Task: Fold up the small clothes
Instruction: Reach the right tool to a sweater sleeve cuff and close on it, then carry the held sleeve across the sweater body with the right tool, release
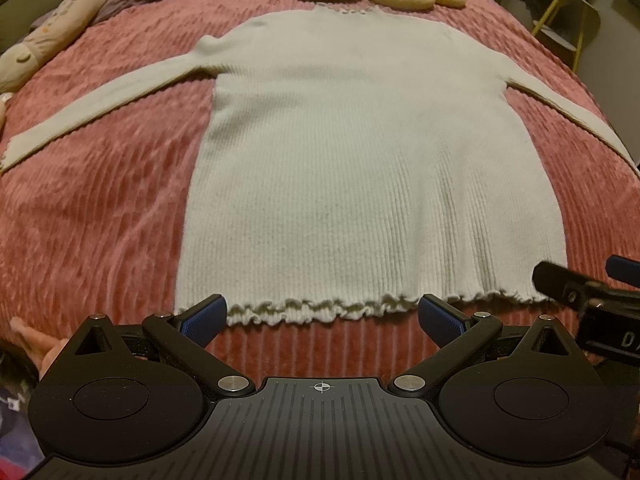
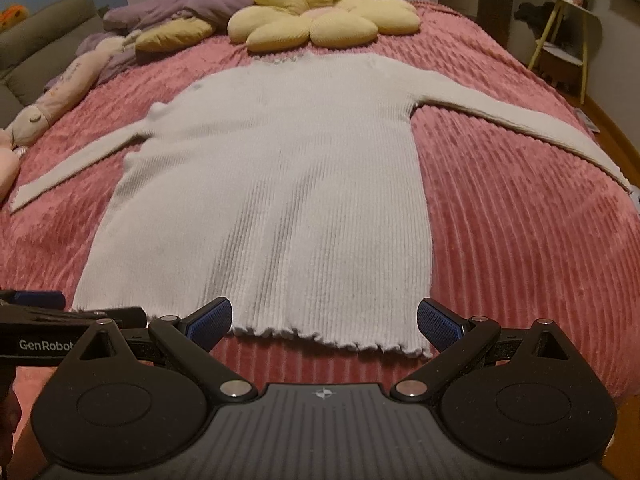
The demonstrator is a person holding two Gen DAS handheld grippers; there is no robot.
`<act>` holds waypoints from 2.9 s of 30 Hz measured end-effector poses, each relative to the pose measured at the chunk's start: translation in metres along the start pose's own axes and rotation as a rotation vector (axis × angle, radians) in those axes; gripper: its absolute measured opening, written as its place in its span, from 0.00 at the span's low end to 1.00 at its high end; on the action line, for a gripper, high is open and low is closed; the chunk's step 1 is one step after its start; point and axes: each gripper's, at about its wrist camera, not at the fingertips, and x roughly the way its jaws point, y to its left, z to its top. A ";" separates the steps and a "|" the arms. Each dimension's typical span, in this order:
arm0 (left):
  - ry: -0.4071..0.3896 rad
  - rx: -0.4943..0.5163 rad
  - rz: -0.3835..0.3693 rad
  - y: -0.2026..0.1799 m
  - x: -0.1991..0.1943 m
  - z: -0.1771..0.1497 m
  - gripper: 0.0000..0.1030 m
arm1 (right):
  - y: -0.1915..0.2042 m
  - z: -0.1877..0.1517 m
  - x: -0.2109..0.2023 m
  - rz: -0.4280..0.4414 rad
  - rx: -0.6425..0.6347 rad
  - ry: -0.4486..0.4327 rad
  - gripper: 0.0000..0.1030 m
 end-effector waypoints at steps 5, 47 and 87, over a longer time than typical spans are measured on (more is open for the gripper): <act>0.014 0.000 0.008 -0.001 0.003 0.001 1.00 | -0.007 -0.003 -0.002 0.028 0.008 -0.068 0.96; -0.092 -0.162 0.030 -0.005 0.123 0.111 1.00 | -0.398 0.037 0.125 0.093 1.288 -0.406 0.28; -0.061 -0.246 -0.577 -0.046 0.179 0.228 0.92 | -0.141 0.122 0.128 0.108 0.186 -0.313 0.49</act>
